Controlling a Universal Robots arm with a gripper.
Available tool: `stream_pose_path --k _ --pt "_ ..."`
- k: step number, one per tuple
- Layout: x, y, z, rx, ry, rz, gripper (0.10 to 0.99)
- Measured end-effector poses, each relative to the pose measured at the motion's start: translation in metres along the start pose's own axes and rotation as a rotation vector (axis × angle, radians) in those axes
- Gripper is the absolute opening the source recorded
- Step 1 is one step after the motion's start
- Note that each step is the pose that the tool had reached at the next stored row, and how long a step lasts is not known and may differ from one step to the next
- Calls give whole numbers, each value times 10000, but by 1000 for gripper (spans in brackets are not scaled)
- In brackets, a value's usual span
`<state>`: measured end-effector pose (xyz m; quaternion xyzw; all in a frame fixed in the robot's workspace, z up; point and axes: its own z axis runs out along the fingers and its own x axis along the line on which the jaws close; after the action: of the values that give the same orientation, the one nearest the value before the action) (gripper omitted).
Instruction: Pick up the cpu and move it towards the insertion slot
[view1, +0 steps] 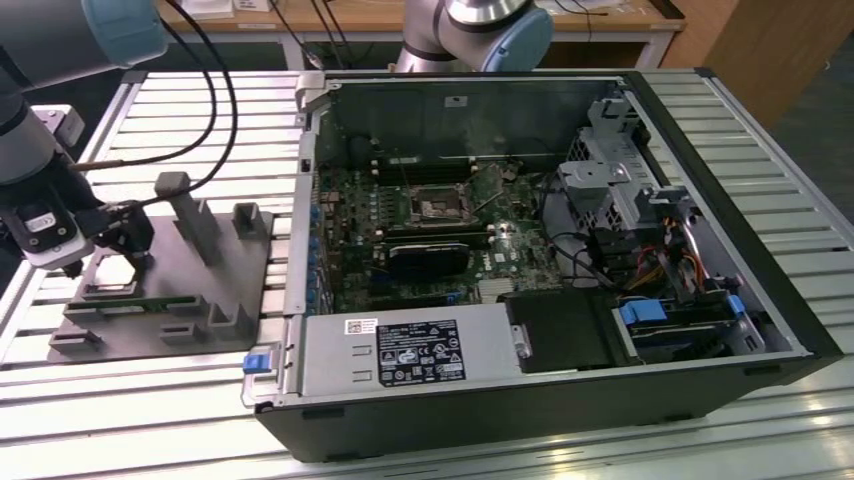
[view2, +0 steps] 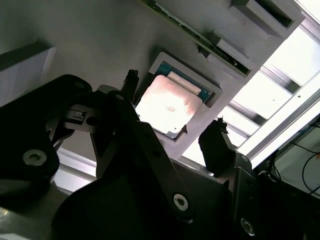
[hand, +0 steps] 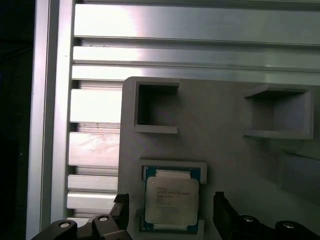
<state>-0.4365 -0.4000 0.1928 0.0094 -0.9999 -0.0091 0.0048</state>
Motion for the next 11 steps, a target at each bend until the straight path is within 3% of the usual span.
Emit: stream_pose_path --k 11 --pt "-1 17 60 0 -1 2 765"
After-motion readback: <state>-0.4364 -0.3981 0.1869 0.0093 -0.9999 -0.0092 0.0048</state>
